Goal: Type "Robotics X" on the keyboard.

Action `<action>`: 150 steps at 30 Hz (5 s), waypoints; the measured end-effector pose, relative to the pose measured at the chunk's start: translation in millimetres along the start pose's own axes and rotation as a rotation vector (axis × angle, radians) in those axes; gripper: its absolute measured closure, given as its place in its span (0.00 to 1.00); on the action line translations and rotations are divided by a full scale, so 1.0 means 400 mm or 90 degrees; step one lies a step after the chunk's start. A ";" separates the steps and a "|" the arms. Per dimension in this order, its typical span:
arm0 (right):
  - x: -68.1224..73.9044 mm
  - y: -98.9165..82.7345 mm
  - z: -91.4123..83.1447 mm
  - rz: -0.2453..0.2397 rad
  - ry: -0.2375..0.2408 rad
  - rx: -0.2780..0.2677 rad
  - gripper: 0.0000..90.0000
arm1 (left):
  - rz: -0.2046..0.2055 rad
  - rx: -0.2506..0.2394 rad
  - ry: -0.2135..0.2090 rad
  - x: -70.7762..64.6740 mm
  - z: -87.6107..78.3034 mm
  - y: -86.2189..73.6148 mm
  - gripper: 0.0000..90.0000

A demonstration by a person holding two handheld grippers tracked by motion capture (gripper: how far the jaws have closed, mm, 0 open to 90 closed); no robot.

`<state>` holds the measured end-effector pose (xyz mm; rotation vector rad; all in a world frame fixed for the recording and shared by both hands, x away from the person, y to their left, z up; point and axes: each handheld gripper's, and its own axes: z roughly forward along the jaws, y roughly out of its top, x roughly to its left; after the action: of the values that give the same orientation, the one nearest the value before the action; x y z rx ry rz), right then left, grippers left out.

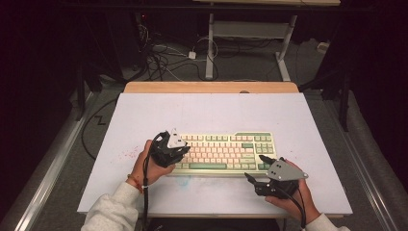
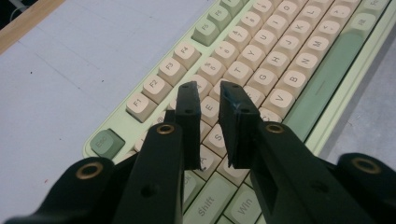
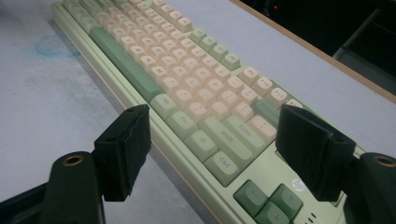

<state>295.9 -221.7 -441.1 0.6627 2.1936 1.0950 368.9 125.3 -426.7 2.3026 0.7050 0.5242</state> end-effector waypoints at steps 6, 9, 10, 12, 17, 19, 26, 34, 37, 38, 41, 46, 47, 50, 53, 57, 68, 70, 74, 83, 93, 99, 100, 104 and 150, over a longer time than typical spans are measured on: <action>0.001 0.000 0.000 0.001 0.000 0.001 0.30 | 0.006 -0.001 -0.003 -0.005 -0.003 -0.001 0.82; 0.001 0.000 0.000 0.000 0.000 0.001 0.30 | 0.008 -0.002 -0.003 -0.009 -0.006 -0.001 0.79; 0.001 0.000 -0.001 0.000 0.000 0.001 0.30 | 0.010 -0.002 -0.001 -0.010 -0.008 -0.001 0.77; 0.001 0.000 -0.001 0.000 -0.001 0.001 0.30 | 0.007 -0.005 -0.001 -0.012 -0.011 -0.001 0.71; 0.000 0.000 -0.002 -0.002 -0.001 0.000 0.30 | 0.006 -0.015 0.001 -0.025 -0.018 -0.002 0.53; -0.001 0.000 -0.002 -0.001 -0.001 0.000 0.30 | 0.001 -0.019 0.007 -0.032 -0.020 -0.001 0.45; -0.002 0.001 -0.003 -0.002 0.000 -0.001 0.30 | -0.011 -0.050 0.012 -0.052 -0.027 -0.005 0.24; -0.002 0.001 -0.005 -0.001 -0.002 -0.001 0.30 | -0.007 -0.072 -0.004 -0.080 -0.026 -0.023 0.27; -0.002 0.001 -0.004 -0.002 0.000 -0.002 0.30 | 0.005 -0.062 -0.019 -0.090 -0.021 -0.025 0.46; -0.002 0.001 -0.005 -0.002 -0.001 -0.002 0.30 | 0.003 -0.063 -0.032 -0.091 -0.019 -0.024 0.58; -0.001 0.002 -0.004 -0.003 0.001 -0.001 0.30 | 0.011 -0.055 -0.050 -0.096 -0.016 -0.024 0.79; -0.001 0.002 -0.004 -0.003 0.001 -0.001 0.30 | 0.026 -0.028 -0.065 -0.102 0.000 -0.020 0.93; -0.001 0.001 -0.003 -0.003 0.002 0.000 0.30 | 0.033 -0.020 -0.064 -0.105 0.004 -0.019 0.95; 0.001 0.001 -0.003 -0.003 0.002 0.001 0.30 | 0.042 -0.001 -0.064 -0.111 0.021 -0.018 0.96; 0.001 0.001 -0.002 -0.003 0.002 0.002 0.30 | 0.043 0.007 -0.061 -0.111 0.033 -0.017 0.96; 0.001 0.000 -0.001 -0.003 0.003 0.004 0.30 | 0.040 0.013 -0.059 -0.108 0.045 -0.014 0.96; 0.002 -0.001 0.000 -0.006 0.006 0.006 0.30 | 0.054 0.039 -0.058 -0.110 0.067 -0.015 0.97; 0.002 -0.001 0.000 -0.007 0.006 0.007 0.30 | 0.054 0.041 -0.059 -0.109 0.063 -0.013 0.97; 0.001 0.001 -0.002 -0.005 0.005 0.005 0.30 | 0.055 0.018 -0.054 -0.106 0.036 -0.006 0.92; -0.008 0.002 -0.008 0.000 -0.004 -0.001 0.31 | 0.031 -0.031 -0.022 -0.083 -0.003 -0.016 0.69; -0.016 0.002 -0.014 0.009 -0.009 -0.005 0.32 | 0.033 -0.065 0.024 -0.068 -0.032 -0.045 0.34; -0.022 0.002 -0.017 0.015 -0.013 -0.005 0.32 | 0.031 -0.080 0.029 -0.059 -0.042 -0.071 0.28; -0.023 0.002 -0.017 0.015 -0.014 -0.005 0.33 | 0.030 -0.082 0.029 -0.058 -0.044 -0.076 0.26; -0.026 0.002 -0.018 0.019 -0.018 -0.003 0.33 | 0.024 -0.086 0.026 -0.053 -0.052 -0.095 0.23; -0.074 0.052 0.106 0.024 0.066 0.121 1.00 | -0.002 -0.032 0.057 -0.053 -0.084 -0.211 0.20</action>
<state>349.3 -207.5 -436.1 0.7456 2.4049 0.9660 305.9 182.0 -465.7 2.2418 0.7302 0.6390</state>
